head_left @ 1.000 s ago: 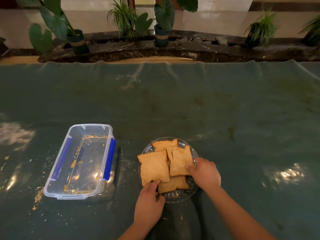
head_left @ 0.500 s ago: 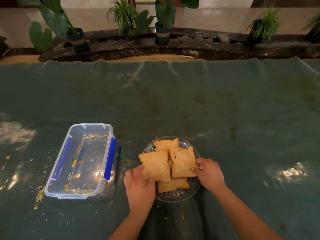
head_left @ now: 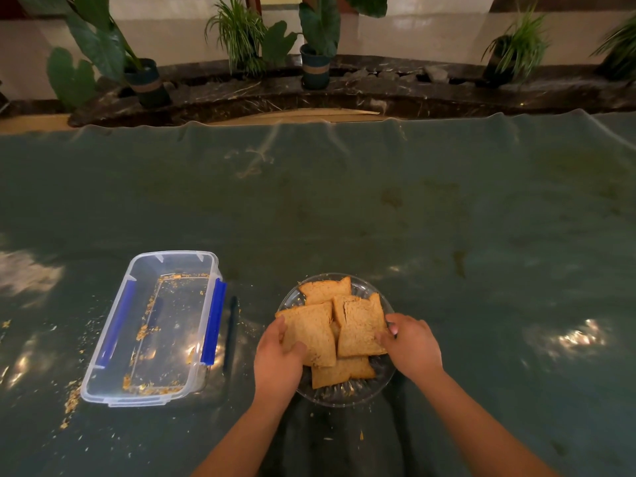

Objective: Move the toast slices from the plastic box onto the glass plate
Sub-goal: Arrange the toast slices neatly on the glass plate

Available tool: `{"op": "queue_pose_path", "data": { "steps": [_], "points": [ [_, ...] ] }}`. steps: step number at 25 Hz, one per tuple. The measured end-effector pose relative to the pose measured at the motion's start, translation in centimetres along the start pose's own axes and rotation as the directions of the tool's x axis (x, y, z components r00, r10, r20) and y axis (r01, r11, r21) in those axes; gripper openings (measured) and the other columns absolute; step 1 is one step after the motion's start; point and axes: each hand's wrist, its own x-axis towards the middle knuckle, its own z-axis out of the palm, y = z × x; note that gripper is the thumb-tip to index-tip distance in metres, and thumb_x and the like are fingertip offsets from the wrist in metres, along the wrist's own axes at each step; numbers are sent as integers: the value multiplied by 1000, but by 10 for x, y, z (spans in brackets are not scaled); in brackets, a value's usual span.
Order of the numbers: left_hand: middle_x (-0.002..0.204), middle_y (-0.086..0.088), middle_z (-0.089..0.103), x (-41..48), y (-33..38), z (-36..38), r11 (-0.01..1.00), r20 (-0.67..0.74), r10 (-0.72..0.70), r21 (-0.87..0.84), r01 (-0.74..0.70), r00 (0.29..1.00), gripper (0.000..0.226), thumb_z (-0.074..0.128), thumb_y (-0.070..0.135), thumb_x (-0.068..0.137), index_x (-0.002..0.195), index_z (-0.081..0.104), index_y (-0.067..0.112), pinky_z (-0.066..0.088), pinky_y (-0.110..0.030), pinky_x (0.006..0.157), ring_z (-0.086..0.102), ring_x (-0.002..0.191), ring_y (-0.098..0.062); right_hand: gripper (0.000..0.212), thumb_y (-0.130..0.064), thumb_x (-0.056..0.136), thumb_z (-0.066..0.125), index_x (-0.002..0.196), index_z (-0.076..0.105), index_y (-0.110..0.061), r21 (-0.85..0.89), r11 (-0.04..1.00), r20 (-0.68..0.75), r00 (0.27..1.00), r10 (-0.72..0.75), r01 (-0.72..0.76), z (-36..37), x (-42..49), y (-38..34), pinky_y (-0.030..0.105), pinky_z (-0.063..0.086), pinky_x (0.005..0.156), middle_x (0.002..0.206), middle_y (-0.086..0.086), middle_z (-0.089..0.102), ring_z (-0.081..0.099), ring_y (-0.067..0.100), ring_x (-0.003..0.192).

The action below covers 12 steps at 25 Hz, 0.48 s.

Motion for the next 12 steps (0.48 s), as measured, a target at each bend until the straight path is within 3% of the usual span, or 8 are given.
{"op": "queue_pose_path", "data": {
  "steps": [1,4,8,10,12],
  "points": [
    [138,2,56,0,-1,0,1000,0,1,-18,-1,1000,61,63,11,85,142,45,20,45,-42,106,53,124,-17,2,-26,87,62,87,63,-26,9,1000,-1,1000,-5,5,0,0,1,36,49,70,86,-4,64,55,26,97],
    [129,4,61,3,-3,-3,995,-29,-28,-92,25,999,54,64,10,84,136,51,20,49,-41,102,58,115,-14,31,-19,89,62,120,65,-20,-2,1000,13,1000,-1,1,0,3,3,37,51,84,103,1,69,56,28,108],
    [126,4,62,2,-9,-3,994,-63,-29,-105,22,998,50,63,10,85,133,54,20,50,-45,101,60,114,-15,36,-22,87,64,123,63,-21,-24,999,-35,999,-29,28,-2,0,2,33,51,79,107,0,62,53,22,106],
    [131,2,62,1,-12,-1,996,-70,-18,-83,12,997,51,62,11,86,136,52,19,50,-46,102,59,115,-15,39,-25,84,66,122,63,-24,-75,988,-111,983,-144,136,0,-7,-3,27,48,78,108,-4,59,48,17,105],
    [133,1,61,2,-13,0,998,-77,-11,-62,6,997,52,62,12,87,137,51,19,50,-44,102,58,116,-14,41,-29,79,70,119,64,-30,-127,941,-99,940,-325,312,7,-18,-11,25,46,82,107,-9,57,46,13,102]
  ]
}}
